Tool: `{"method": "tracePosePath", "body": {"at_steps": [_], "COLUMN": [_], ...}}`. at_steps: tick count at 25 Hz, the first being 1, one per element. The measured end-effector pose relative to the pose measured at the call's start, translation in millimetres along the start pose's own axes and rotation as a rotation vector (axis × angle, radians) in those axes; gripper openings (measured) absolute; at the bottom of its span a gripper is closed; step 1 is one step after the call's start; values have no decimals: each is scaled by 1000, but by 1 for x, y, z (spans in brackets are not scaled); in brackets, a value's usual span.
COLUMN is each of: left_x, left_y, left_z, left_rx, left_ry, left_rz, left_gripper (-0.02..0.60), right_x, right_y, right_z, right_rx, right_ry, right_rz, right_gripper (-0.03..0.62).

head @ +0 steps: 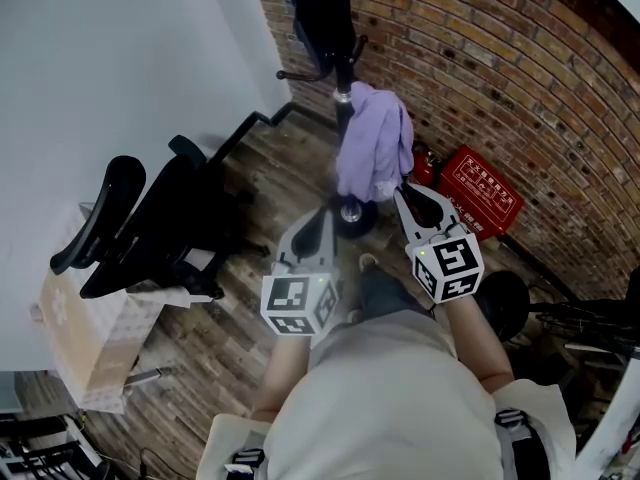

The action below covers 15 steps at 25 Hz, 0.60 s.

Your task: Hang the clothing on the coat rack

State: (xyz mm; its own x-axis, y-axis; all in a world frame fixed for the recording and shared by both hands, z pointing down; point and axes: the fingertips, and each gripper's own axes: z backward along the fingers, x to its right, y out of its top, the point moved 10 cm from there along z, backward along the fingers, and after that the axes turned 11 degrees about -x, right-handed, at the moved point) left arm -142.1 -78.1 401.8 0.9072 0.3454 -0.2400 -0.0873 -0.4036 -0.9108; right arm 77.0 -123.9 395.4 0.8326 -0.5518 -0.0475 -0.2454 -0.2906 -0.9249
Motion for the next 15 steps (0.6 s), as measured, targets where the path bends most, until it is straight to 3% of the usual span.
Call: {"method": "tracePosePath", "body": {"at_steps": [15], "left_x": [22], "left_y": [-18], "left_z": [36], "left_rx": [9], "left_ry": [-15], "left_rz": [-30], "left_gripper": [3], "right_x": [-30], "right_y": [-10], "right_z": [60], "right_rx": [70], "right_ry": [11], "right_rz": [-11], "right_gripper": [6]}}
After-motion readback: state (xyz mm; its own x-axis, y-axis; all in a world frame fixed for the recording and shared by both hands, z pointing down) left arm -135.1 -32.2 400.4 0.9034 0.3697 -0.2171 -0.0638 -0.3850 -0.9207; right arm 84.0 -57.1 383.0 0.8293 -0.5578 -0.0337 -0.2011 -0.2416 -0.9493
